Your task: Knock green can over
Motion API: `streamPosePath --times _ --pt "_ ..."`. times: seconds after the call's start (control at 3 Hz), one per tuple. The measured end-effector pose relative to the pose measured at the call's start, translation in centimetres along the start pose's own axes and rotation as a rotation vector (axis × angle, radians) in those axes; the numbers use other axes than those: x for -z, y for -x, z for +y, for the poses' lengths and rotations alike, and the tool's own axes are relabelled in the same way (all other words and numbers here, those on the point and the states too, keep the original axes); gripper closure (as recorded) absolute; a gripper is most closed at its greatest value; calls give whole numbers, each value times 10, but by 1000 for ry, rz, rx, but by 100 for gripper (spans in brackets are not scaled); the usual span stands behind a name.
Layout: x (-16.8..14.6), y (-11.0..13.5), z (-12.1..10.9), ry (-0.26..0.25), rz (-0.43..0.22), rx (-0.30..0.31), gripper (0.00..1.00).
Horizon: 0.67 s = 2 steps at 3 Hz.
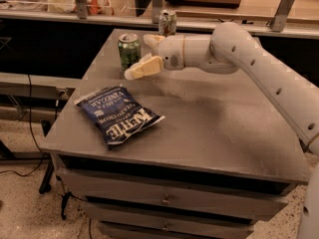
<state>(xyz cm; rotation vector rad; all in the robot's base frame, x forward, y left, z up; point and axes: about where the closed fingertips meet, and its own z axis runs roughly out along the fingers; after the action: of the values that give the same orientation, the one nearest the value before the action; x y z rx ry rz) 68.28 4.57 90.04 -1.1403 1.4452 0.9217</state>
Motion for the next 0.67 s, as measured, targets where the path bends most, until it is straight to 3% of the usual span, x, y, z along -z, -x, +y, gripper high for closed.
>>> streamPosePath --times 0.67 --pt "-23 -10 -12 10 -51 -45 0"
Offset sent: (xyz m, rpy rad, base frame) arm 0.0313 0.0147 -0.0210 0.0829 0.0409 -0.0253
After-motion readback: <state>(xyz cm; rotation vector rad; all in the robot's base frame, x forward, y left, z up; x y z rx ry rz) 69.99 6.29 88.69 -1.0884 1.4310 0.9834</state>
